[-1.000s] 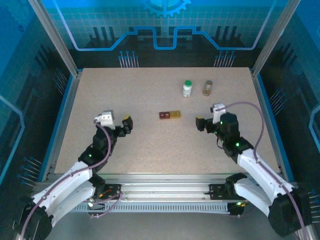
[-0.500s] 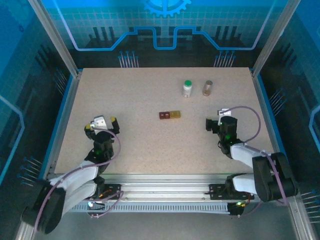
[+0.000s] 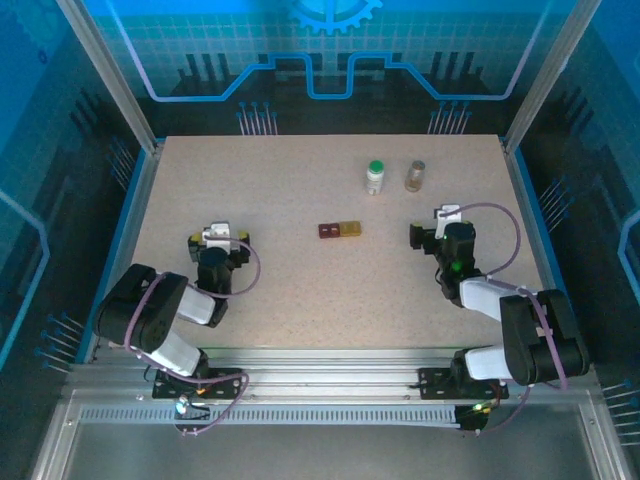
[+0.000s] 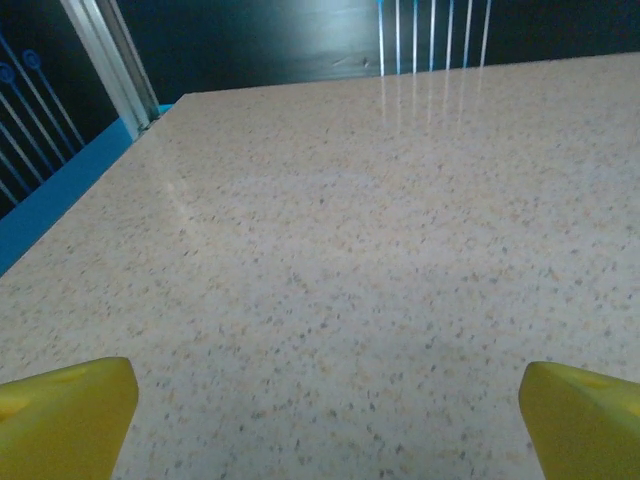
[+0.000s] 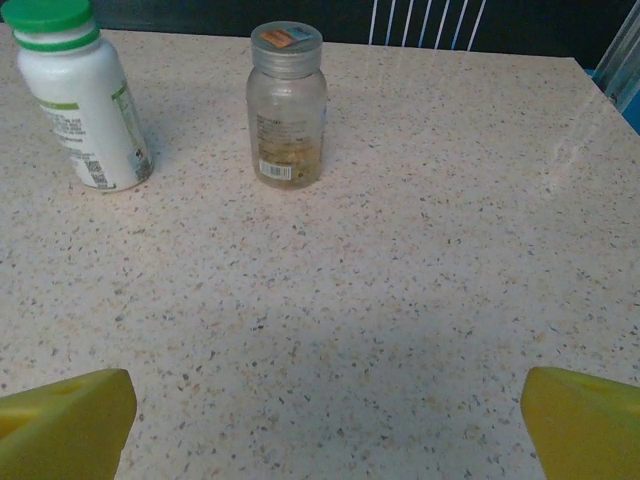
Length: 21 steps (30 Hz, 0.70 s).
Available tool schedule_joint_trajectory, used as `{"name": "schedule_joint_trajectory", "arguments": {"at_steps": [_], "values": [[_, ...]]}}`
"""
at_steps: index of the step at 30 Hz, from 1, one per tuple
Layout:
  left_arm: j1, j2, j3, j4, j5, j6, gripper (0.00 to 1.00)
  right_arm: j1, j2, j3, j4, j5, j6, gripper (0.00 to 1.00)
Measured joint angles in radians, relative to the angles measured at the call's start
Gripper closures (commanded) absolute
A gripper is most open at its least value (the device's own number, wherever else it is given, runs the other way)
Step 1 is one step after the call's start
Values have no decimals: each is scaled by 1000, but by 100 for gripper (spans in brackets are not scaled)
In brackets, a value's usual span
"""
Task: Sort the pills into containers
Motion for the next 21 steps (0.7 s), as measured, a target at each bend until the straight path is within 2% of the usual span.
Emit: {"name": "schedule_joint_trajectory", "arguments": {"at_steps": [2, 4, 5, 8, 10, 14, 21], "values": [[34, 14, 25, -11, 42, -9, 1, -1, 31, -57, 136, -16, -15, 0], [64, 7, 65, -74, 95, -26, 1, 1, 152, -124, 352, -15, -31, 0], [77, 6, 90, -109, 117, -39, 1, 3, 192, -152, 390, -18, -40, 0], [131, -1, 147, -177, 190, -79, 1, 8, 208, -191, 396, -50, -78, 0], [150, -8, 152, -198, 212, -94, 1, 15, 206, -127, 349, -49, -87, 0], [149, -10, 152, -238, 244, -105, 1, -41, 194, 4, 290, -99, -63, 0], [149, -10, 152, -265, 277, -104, 1, -57, 178, 12, 235, -131, -57, 0]]}}
